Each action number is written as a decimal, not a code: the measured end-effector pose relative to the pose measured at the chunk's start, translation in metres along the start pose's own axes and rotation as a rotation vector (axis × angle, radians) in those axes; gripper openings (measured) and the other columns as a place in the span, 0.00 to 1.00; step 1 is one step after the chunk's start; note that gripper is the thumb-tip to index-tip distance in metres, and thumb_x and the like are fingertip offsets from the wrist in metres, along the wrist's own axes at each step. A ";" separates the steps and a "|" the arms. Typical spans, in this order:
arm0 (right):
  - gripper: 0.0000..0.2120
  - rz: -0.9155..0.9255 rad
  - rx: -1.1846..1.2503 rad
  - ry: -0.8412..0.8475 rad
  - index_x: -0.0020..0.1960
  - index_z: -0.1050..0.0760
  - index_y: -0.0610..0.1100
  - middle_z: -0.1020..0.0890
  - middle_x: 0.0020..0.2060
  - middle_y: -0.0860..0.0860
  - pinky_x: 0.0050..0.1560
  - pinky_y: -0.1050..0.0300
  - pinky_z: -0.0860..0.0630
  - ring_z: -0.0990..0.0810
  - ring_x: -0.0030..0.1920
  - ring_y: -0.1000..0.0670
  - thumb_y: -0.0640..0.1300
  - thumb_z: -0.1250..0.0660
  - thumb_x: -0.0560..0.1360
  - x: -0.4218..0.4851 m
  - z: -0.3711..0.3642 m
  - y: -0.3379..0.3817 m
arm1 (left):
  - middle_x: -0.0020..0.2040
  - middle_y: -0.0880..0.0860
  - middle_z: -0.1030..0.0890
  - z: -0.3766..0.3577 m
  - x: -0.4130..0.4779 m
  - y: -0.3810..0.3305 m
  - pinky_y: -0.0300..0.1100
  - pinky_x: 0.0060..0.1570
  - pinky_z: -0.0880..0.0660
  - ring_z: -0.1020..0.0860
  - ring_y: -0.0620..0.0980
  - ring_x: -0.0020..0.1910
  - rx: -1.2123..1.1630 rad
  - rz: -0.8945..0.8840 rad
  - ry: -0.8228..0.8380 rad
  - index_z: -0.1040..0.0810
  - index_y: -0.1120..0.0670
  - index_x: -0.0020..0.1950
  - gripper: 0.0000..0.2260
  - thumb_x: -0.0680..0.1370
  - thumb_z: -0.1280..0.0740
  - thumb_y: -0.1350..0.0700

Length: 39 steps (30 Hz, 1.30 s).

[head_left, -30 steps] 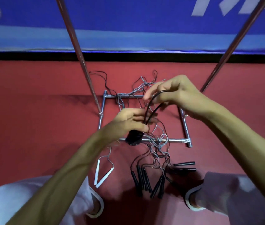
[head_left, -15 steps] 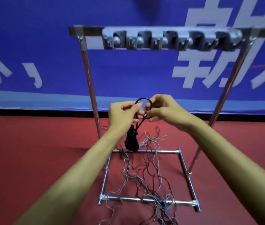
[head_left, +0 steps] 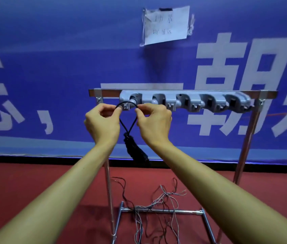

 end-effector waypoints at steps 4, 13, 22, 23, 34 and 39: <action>0.07 0.065 -0.154 -0.062 0.48 0.13 0.50 0.13 0.41 0.49 0.47 0.48 0.19 0.15 0.47 0.42 0.50 0.29 0.75 0.016 -0.014 0.019 | 0.31 0.45 0.18 -0.004 0.026 0.001 0.50 0.43 0.19 0.18 0.47 0.34 0.050 0.013 -0.047 0.19 0.50 0.35 0.07 0.71 0.24 0.51; 0.10 -0.021 -0.441 0.084 0.53 0.16 0.46 0.16 0.47 0.42 0.42 0.52 0.31 0.19 0.50 0.37 0.48 0.34 0.79 0.019 -0.042 0.010 | 0.27 0.47 0.18 -0.025 0.044 0.034 0.49 0.42 0.16 0.15 0.52 0.35 0.188 0.251 0.257 0.16 0.49 0.29 0.08 0.65 0.18 0.53; 0.03 -0.199 -0.233 0.313 0.45 0.15 0.48 0.14 0.41 0.46 0.48 0.51 0.18 0.16 0.47 0.42 0.44 0.27 0.72 0.027 -0.051 -0.005 | 0.31 0.47 0.16 -0.025 0.016 0.038 0.51 0.44 0.16 0.15 0.50 0.36 0.222 0.234 0.403 0.15 0.51 0.36 0.07 0.70 0.20 0.52; 0.04 -0.184 -0.234 0.328 0.46 0.15 0.48 0.14 0.41 0.46 0.50 0.51 0.18 0.15 0.47 0.42 0.43 0.28 0.73 0.022 -0.047 -0.008 | 0.33 0.46 0.15 -0.021 0.008 0.038 0.51 0.46 0.16 0.15 0.49 0.38 0.206 0.231 0.414 0.14 0.50 0.41 0.06 0.70 0.20 0.52; 0.10 -0.221 -0.478 0.552 0.49 0.14 0.49 0.12 0.44 0.49 0.51 0.51 0.19 0.15 0.50 0.43 0.51 0.31 0.71 -0.140 0.037 -0.111 | 0.31 0.47 0.17 0.026 -0.165 0.087 0.38 0.40 0.24 0.22 0.39 0.31 0.369 0.190 0.802 0.17 0.49 0.35 0.07 0.72 0.24 0.58; 0.12 -0.347 -0.685 0.978 0.50 0.17 0.45 0.14 0.44 0.45 0.48 0.49 0.19 0.17 0.48 0.38 0.50 0.31 0.71 -0.319 0.076 -0.215 | 0.31 0.43 0.20 0.070 -0.320 0.171 0.32 0.37 0.29 0.24 0.37 0.31 0.551 0.364 1.203 0.15 0.53 0.41 0.03 0.73 0.27 0.61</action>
Point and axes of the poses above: each hand's wrist, its own x-axis towards the middle knuckle, its own z-axis out of the back of the hand, y = z × x, the point moved 5 cm from there along x, towards the middle knuckle
